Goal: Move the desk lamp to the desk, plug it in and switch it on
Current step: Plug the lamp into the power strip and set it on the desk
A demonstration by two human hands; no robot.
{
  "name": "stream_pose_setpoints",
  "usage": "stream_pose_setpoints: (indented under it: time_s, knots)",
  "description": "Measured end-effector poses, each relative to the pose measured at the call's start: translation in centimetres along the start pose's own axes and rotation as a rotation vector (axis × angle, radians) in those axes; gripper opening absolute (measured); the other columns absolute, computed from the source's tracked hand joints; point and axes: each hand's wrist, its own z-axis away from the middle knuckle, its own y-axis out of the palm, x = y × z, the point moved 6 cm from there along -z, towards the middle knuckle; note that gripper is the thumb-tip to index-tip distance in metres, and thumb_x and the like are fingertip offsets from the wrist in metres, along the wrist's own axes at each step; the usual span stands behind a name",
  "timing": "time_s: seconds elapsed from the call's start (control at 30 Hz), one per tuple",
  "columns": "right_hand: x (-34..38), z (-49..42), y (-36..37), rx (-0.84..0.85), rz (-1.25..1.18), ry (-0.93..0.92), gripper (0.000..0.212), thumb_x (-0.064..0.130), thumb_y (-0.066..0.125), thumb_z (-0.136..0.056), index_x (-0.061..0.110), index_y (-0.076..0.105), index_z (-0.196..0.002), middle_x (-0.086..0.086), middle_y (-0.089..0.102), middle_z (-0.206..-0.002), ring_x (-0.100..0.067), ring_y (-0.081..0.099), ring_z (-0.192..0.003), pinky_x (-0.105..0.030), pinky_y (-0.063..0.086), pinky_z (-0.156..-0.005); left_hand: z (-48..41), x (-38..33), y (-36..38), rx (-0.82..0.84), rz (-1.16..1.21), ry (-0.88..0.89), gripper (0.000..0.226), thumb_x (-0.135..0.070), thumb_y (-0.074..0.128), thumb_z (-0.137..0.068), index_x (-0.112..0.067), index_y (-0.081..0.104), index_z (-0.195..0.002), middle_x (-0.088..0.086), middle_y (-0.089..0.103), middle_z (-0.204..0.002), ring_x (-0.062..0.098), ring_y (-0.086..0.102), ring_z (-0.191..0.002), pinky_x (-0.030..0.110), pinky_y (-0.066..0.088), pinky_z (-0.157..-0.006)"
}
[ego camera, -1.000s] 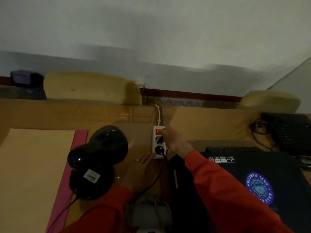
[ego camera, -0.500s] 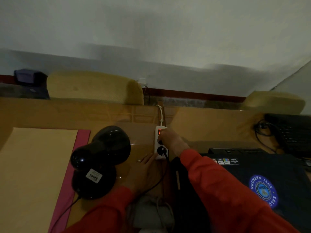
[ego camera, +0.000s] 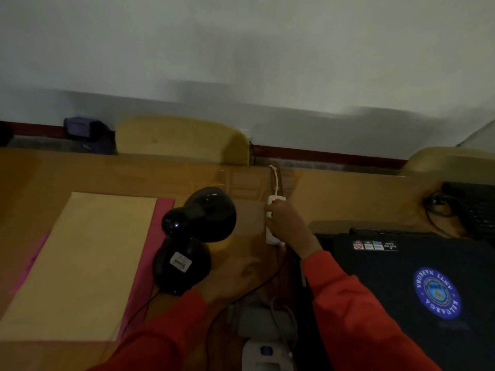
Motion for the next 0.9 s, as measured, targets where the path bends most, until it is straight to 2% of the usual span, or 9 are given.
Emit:
stream_pose_setpoints:
  time_s: [0.1,0.2,0.33,0.5,0.57,0.63,0.7,0.8,0.9]
  knots:
    - [2.1,2.6,-0.5,-0.13,-0.177,0.051,0.026,0.006,0.056,-0.086,-0.003,0.063,-0.109,-0.023,0.062,-0.115,-0.033,0.058,-0.106,-0.036,0.045,-0.09,3.3,0.3,-1.2,0.158,0.053,0.047,0.039,-0.017,0.055,-0.093,-0.013,0.049,-0.132,0.001,0.06,-0.127,0.011,0.056,-0.116,0.009,0.044,-0.091]
    - [3.8,5.1,1.3,-0.083,-0.206,0.072,0.029,0.008,0.053,-0.088,-0.001,0.06,-0.116,-0.022,0.06,-0.119,-0.031,0.055,-0.111,-0.029,0.039,-0.093,6.9,1.5,-3.1,0.206,0.092,0.027,0.036,-0.013,0.054,-0.094,-0.017,0.049,-0.13,-0.007,0.057,-0.121,0.003,0.054,-0.111,-0.002,0.039,-0.084]
    - [6.6,7.4,4.9,0.077,-0.256,0.096,0.036,0.014,0.048,-0.093,0.002,0.051,-0.127,-0.016,0.052,-0.135,-0.026,0.047,-0.124,-0.027,0.028,-0.101,11.5,3.6,-5.7,0.163,0.292,-0.039,0.027,-0.007,0.054,-0.093,-0.025,0.06,-0.112,-0.005,0.06,-0.121,0.009,0.059,-0.111,0.009,0.045,-0.088]
    - [12.3,9.0,7.8,0.132,-0.501,0.156,0.014,0.012,0.052,-0.089,0.002,0.061,-0.084,-0.026,0.066,-0.097,-0.034,0.062,-0.087,-0.038,0.048,-0.074,15.0,6.2,-8.9,0.217,0.671,-0.229,0.027,0.003,0.044,-0.093,-0.006,0.07,-0.088,0.009,0.072,-0.112,0.024,0.068,-0.103,0.03,0.059,-0.073]
    - [14.0,8.9,9.4,0.183,-0.559,0.178,0.02,0.015,0.056,-0.088,0.002,0.06,-0.102,-0.019,0.064,-0.111,-0.03,0.061,-0.103,-0.032,0.049,-0.082,15.1,7.9,-10.4,0.211,0.636,-0.315,0.038,0.005,0.036,-0.093,-0.005,0.07,-0.081,0.01,0.074,-0.103,0.025,0.07,-0.094,0.03,0.059,-0.069]
    - [15.7,8.8,10.5,0.179,-0.702,0.234,0.055,0.021,0.062,-0.086,0.004,0.042,-0.134,-0.012,0.05,-0.133,-0.027,0.048,-0.124,-0.032,0.043,-0.1,14.4,9.9,-11.7,0.172,0.548,-0.411,0.038,0.003,0.033,-0.094,-0.006,0.07,-0.088,0.01,0.072,-0.103,0.023,0.069,-0.089,0.028,0.058,-0.067]
    - [17.7,8.7,10.8,0.119,-0.854,0.271,0.072,0.029,0.069,-0.082,0.006,0.032,-0.14,-0.004,0.046,-0.134,-0.018,0.044,-0.125,-0.026,0.04,-0.098,13.1,11.7,-13.0,0.044,0.487,-0.456,0.032,-0.002,0.035,-0.096,-0.008,0.066,-0.102,0.01,0.069,-0.108,0.019,0.066,-0.086,0.027,0.055,-0.069]
    - [19.9,7.9,11.2,-0.082,-0.919,0.384,0.056,0.036,0.069,-0.081,0.007,0.049,-0.125,-0.004,0.06,-0.116,-0.018,0.058,-0.106,-0.023,0.048,-0.079,10.7,12.9,-14.7,-0.198,0.322,-0.265,0.035,0.006,0.038,-0.094,-0.005,0.056,-0.121,0.014,0.06,-0.122,0.02,0.062,-0.099,0.022,0.052,-0.075]
    - [21.8,7.5,11.9,-0.193,-0.816,0.473,0.03,0.029,0.057,-0.091,0.007,0.053,-0.11,-0.011,0.064,-0.102,-0.017,0.059,-0.083,-0.009,0.036,-0.055,8.5,13.2,-14.3,-0.137,-0.074,0.037,0.053,0.012,0.041,-0.09,-0.008,0.039,-0.139,0.017,0.033,-0.15,0.03,0.033,-0.139,0.039,0.032,-0.114]
